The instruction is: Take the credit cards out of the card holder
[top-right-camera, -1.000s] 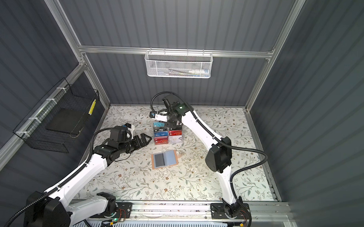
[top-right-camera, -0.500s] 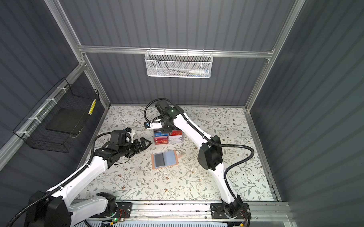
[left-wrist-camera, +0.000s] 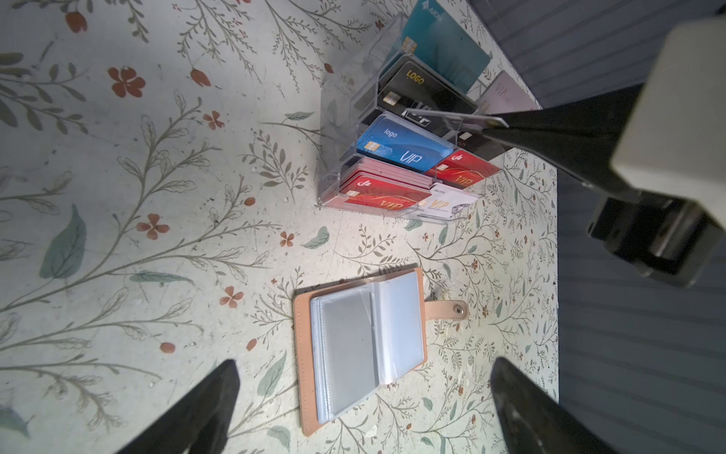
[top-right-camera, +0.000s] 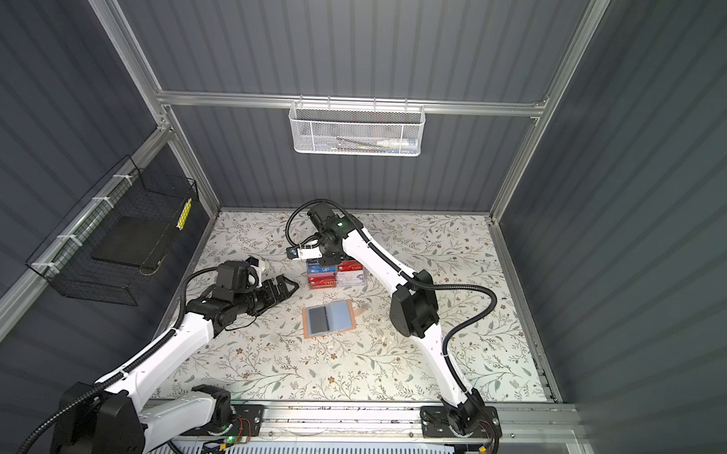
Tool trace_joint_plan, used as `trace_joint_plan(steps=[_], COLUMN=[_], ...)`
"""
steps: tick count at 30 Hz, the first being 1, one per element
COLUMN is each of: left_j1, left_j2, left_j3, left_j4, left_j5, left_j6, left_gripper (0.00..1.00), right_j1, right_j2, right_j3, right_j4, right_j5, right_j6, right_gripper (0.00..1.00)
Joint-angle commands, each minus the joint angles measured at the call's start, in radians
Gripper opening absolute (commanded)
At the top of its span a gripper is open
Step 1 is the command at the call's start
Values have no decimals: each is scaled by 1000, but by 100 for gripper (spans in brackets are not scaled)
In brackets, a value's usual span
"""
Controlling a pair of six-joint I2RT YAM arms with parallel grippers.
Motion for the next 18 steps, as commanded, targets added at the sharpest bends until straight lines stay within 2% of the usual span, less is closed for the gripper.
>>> trace_joint_plan(steps=[1, 18], left_j1=[12, 47], left_j2=[8, 12], left_j3=[-12, -44], left_j4=[14, 44], left_j5=[45, 78], left_j6=[24, 25], left_gripper=[100, 100], right_j1=[1, -7], right_j2=[26, 41], right_j3=[36, -3], right_j4=[9, 60], right_j5=[4, 62], right_j6=[-21, -51], right_gripper=[0, 0])
